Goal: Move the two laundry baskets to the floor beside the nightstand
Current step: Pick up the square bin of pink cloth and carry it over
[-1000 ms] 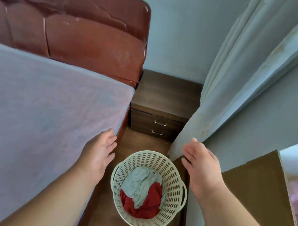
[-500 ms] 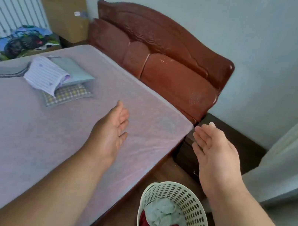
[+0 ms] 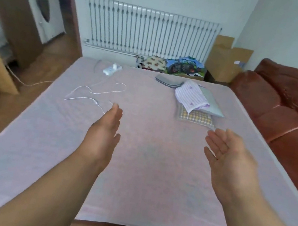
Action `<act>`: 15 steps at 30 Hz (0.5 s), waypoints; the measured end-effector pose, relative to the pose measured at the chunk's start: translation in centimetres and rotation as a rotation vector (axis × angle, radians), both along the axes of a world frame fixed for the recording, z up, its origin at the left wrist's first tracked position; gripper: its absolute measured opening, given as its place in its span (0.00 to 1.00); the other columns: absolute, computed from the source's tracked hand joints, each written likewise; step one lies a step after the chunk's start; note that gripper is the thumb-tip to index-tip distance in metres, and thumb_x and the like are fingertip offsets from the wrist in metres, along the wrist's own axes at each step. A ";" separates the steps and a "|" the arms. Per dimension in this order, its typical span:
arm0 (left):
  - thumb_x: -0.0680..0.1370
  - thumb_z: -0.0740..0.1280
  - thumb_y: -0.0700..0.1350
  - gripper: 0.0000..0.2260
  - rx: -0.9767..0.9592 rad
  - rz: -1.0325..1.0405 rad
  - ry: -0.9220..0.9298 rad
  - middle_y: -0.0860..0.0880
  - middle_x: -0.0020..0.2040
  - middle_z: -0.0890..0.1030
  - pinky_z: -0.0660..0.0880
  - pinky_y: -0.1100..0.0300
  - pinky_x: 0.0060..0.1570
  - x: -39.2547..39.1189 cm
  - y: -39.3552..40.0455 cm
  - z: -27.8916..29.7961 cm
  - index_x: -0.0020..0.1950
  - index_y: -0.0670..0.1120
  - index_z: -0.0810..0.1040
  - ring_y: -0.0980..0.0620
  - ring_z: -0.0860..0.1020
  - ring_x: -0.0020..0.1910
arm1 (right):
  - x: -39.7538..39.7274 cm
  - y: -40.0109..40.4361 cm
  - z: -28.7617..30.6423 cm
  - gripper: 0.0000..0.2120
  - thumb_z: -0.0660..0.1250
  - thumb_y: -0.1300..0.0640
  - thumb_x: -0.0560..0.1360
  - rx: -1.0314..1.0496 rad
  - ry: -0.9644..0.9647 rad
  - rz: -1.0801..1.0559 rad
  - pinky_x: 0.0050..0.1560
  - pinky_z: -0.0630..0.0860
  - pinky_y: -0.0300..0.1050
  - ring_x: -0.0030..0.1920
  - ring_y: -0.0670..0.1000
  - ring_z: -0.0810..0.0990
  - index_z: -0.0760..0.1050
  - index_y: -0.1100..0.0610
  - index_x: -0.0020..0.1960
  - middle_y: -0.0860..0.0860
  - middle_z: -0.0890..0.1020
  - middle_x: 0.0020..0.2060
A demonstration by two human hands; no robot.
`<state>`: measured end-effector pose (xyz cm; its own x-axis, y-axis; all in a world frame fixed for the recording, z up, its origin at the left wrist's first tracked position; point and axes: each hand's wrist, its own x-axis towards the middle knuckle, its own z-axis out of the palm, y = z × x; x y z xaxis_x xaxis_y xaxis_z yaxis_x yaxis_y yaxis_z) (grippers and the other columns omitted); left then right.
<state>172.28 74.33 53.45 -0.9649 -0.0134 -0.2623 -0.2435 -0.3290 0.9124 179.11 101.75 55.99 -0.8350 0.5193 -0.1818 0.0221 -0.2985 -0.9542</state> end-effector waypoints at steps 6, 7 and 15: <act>0.85 0.65 0.66 0.37 -0.073 0.188 0.020 0.55 0.88 0.70 0.61 0.46 0.86 -1.6 -19.7 0.2 0.90 0.49 0.67 0.54 0.65 0.87 | -9.5 -20.5 -0.6 0.26 0.65 0.46 0.87 -0.092 0.012 0.283 0.75 0.74 0.53 0.70 0.50 0.83 0.76 0.60 0.78 0.54 0.85 0.69; 0.86 0.63 0.67 0.36 -0.104 0.201 0.005 0.56 0.88 0.69 0.60 0.46 0.86 -1.5 -21.8 0.3 0.90 0.50 0.66 0.54 0.64 0.88 | -10.2 -22.9 -0.7 0.27 0.65 0.45 0.87 -0.100 0.009 0.317 0.75 0.74 0.53 0.70 0.51 0.82 0.75 0.60 0.79 0.54 0.84 0.70; 0.84 0.57 0.74 0.40 -0.180 0.568 -0.081 0.59 0.91 0.62 0.56 0.45 0.88 0.4 -44.1 -0.4 0.92 0.55 0.61 0.54 0.60 0.89 | -18.5 -47.5 -2.3 0.24 0.66 0.45 0.86 -0.133 -0.043 0.686 0.76 0.74 0.52 0.69 0.49 0.83 0.78 0.58 0.76 0.53 0.85 0.70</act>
<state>172.68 30.20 53.08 -0.7706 -0.5721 -0.2808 -0.1462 -0.2701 0.9517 160.61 54.25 53.68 -0.9571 -0.1515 -0.2471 0.2839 -0.3177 -0.9047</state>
